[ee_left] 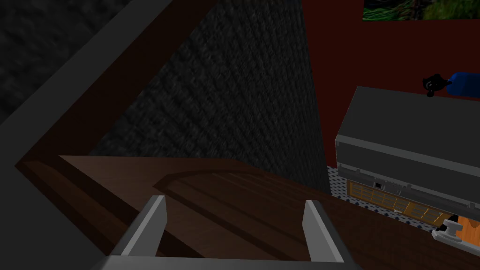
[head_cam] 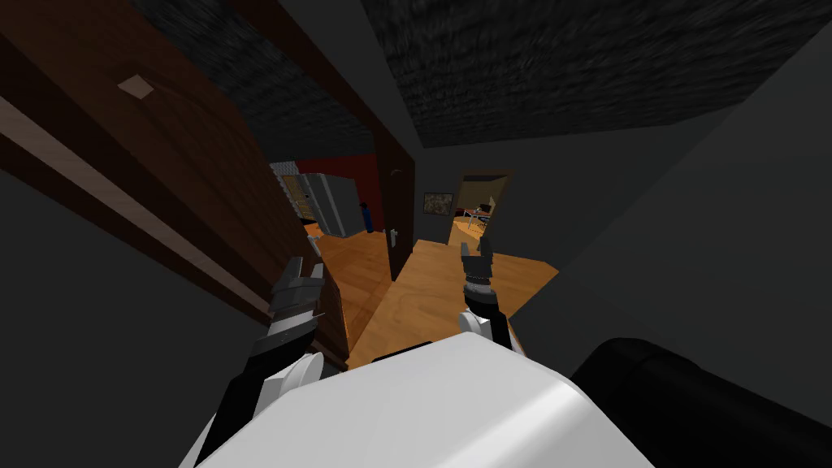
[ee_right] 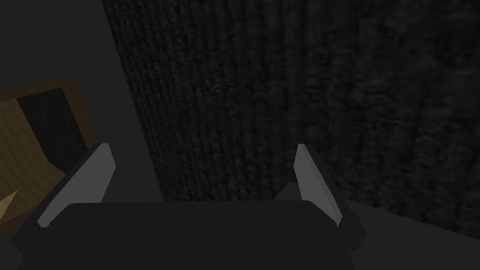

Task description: Push the door open

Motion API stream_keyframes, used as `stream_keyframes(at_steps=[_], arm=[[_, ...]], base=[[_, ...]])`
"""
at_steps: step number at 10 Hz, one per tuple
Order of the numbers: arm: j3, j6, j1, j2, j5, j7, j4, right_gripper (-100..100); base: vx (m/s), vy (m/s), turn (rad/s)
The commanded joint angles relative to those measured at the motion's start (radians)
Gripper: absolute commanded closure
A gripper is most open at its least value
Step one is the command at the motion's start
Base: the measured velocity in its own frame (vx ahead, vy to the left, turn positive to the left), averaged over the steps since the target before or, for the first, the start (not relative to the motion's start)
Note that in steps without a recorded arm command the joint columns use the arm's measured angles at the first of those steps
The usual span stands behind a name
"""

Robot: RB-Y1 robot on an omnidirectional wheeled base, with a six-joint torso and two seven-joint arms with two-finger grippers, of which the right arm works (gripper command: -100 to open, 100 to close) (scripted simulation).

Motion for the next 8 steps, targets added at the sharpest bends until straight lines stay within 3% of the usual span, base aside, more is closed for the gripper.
stream_keyframes(at_steps=[1, 8], arm=[[0.007, 0.002, -0.023, -0.010, 0.007, -0.014, 0.037, -100], [0.034, 0.008, -0.110, -0.040, 0.032, -0.067, 0.178, -100]], base=[[0.089, 0.055, 0.081], [0.099, -0.066, 0.068]])
